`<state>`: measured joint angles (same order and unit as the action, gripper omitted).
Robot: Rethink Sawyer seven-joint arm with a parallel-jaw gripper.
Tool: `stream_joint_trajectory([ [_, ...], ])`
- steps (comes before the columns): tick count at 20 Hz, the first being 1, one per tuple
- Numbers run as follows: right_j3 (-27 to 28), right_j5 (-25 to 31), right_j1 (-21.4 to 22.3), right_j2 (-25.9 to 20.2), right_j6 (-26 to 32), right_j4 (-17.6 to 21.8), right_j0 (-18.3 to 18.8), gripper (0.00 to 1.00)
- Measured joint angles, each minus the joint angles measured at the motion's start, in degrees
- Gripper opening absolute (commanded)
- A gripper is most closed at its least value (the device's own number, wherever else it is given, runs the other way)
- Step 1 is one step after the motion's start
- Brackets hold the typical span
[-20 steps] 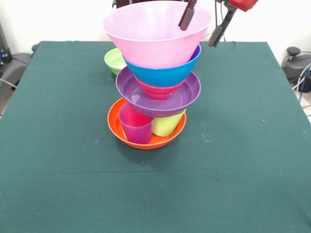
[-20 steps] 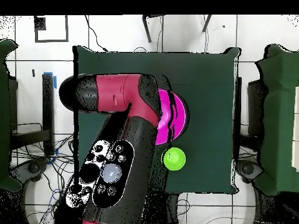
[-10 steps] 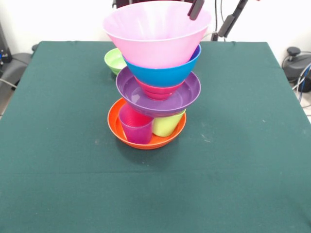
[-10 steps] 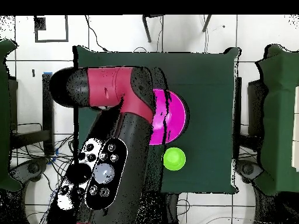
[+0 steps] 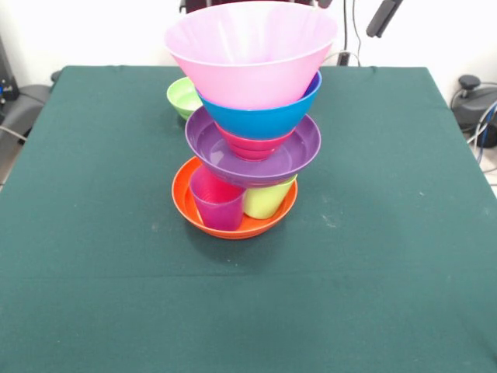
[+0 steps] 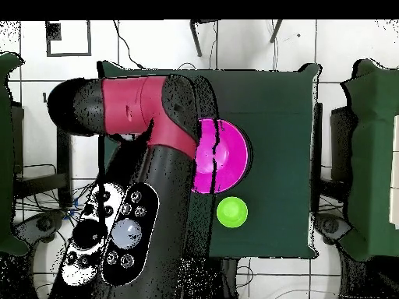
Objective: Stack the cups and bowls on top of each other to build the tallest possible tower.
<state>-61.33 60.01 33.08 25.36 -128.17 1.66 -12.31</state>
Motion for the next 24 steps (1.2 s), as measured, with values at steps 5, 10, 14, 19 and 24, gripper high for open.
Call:
stream_joint_trajectory([
  [5, 1.09, 0.59, -0.12, 0.0, 0.0, -0.31, -0.28, 1.0],
  [10, 1.85, 0.59, -0.68, 0.0, 0.0, -1.09, -0.96, 1.0],
  [14, 2.11, 0.59, -1.37, 0.0, 0.0, -1.75, -1.86, 1.0],
  [19, 3.61, 0.59, -3.03, 0.0, 0.0, -2.63, -2.86, 1.0],
  [24, 4.65, 0.59, -4.5, 0.08, 0.0, -2.98, -3.37, 1.0],
])
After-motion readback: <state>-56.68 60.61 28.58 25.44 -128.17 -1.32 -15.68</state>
